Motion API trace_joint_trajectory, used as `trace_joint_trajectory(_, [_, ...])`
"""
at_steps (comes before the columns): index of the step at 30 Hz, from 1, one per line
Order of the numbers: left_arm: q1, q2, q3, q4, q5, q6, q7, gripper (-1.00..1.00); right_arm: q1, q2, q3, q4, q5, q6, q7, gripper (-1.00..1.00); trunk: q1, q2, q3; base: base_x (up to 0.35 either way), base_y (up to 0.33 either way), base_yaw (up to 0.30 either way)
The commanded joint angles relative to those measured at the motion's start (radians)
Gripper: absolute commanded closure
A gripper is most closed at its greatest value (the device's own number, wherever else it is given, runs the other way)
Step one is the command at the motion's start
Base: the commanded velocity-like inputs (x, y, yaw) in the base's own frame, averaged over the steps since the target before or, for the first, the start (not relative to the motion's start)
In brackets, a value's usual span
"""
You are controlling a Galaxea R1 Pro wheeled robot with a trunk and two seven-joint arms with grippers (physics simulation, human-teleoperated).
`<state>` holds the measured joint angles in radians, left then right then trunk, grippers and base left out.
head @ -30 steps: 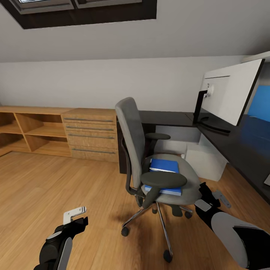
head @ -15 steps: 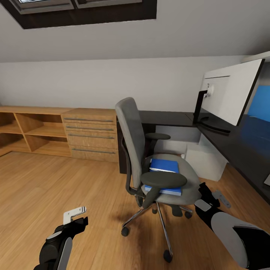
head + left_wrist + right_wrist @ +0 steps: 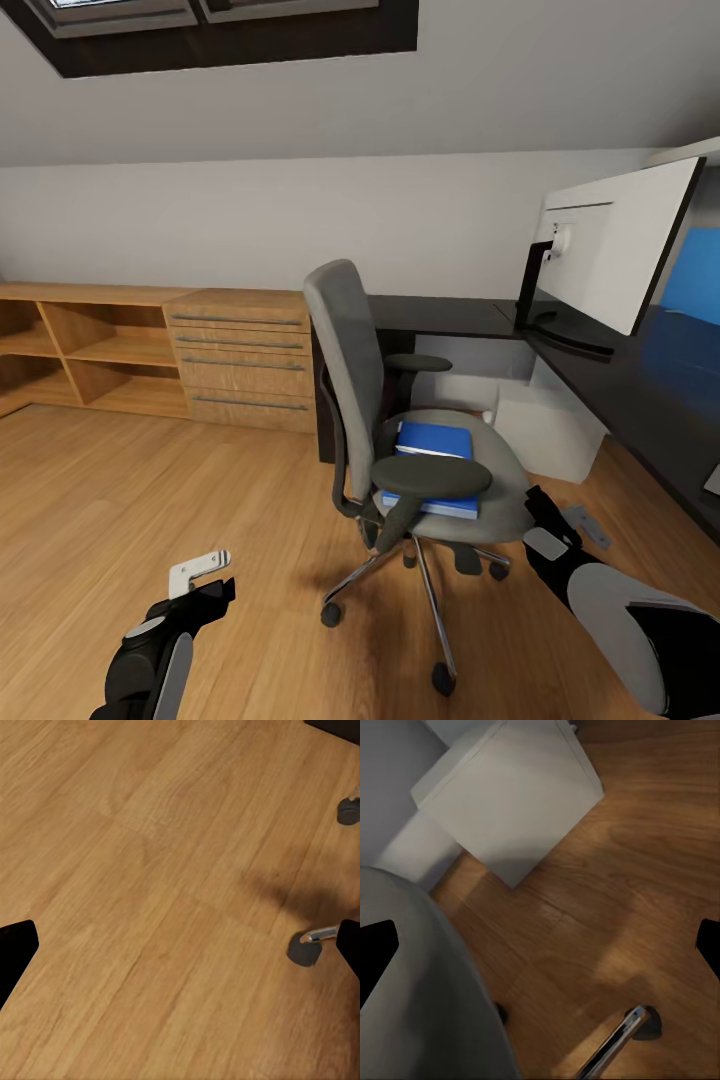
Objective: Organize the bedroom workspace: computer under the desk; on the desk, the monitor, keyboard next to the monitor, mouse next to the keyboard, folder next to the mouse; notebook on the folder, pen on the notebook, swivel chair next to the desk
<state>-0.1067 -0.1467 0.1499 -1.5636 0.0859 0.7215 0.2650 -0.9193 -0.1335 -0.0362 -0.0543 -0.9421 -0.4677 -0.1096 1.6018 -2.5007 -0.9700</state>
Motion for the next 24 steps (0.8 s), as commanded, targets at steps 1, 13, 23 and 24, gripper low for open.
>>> trace_joint_trajectory(1, [-0.001, -0.001, 0.001, -0.001, 0.010, 0.003, 0.006, -1.00, 0.000, 0.000, -0.005, 0.025, -0.004, 0.007, -0.004, -1.00, 0.000, 0.000, -0.001, 0.000, 0.000, 0.000])
trace_joint_trajectory(13, [-0.001, -0.001, 0.000, 0.000, 0.011, 0.004, 0.006, -1.00, 0.001, 0.003, -0.004, 0.028, -0.015, 0.052, 0.072, -1.00, 0.000, 0.000, -0.001, 0.000, 0.000, 0.000])
trace_joint_trajectory(23, [-0.001, -0.001, -0.002, 0.001, 0.046, 0.009, 0.002, -1.00, 0.001, 0.003, -0.004, 0.028, -0.015, 0.050, 0.073, -1.00, 0.000, 0.000, -0.001, 0.000, 0.000, 0.188])
trace_joint_trajectory(24, [-0.001, -0.001, -0.004, 0.002, 0.052, 0.009, 0.002, -1.00, 0.001, 0.003, -0.004, 0.028, -0.015, 0.050, 0.073, -1.00, 0.000, 0.000, -0.001, 0.000, 0.000, 0.277])
